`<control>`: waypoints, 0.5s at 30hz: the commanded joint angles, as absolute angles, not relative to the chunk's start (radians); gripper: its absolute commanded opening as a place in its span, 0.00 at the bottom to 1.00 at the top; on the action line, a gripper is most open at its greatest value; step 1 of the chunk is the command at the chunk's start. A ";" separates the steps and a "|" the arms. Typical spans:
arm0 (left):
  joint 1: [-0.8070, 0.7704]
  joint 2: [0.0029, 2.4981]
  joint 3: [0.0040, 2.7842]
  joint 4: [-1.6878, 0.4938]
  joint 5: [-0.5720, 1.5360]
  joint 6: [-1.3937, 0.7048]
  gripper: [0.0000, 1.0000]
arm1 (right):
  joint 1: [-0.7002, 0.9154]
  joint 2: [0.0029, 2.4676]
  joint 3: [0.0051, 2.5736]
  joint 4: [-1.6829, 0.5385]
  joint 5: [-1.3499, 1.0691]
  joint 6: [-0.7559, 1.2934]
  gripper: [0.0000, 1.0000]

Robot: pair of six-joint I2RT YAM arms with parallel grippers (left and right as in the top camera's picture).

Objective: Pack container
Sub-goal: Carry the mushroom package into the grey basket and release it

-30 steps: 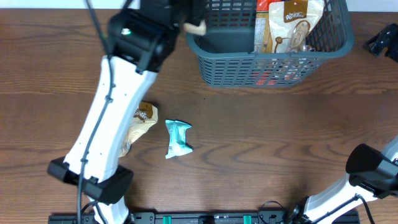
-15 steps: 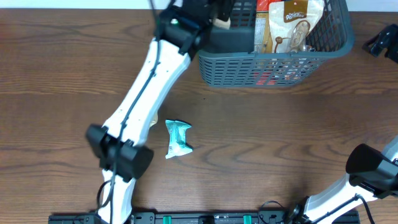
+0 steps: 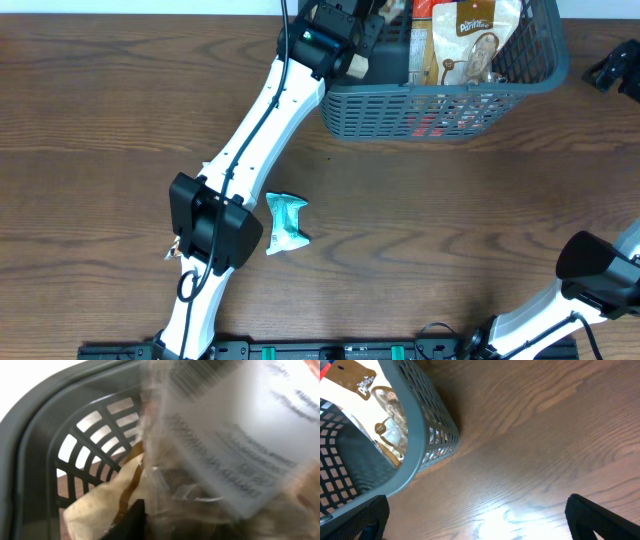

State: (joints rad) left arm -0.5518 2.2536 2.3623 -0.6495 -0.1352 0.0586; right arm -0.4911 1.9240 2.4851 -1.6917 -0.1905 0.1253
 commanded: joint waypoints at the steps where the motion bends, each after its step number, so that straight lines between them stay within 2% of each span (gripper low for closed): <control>1: -0.551 2.249 2.364 -0.658 -0.142 0.046 0.40 | -0.485 1.925 2.483 -1.698 -0.200 0.118 0.99; 2: -0.551 2.249 2.364 -0.661 -0.142 0.046 0.49 | -0.485 1.925 2.483 -1.698 -0.199 0.118 0.99; 9: -0.551 2.248 2.364 -0.671 -0.143 0.047 0.53 | -0.485 1.925 2.483 -1.698 -0.199 0.118 0.99; 10: -0.551 2.248 2.364 -0.672 -0.143 0.047 0.57 | -0.485 1.925 2.483 -1.698 -0.199 0.118 0.99; 13: -0.551 2.246 2.364 -0.672 -0.143 0.047 0.60 | -0.485 1.925 2.483 -1.698 -0.199 0.118 0.99; 15: -0.551 2.244 2.364 -0.672 -0.143 0.047 0.67 | -0.485 1.925 2.483 -1.698 -0.199 0.118 0.99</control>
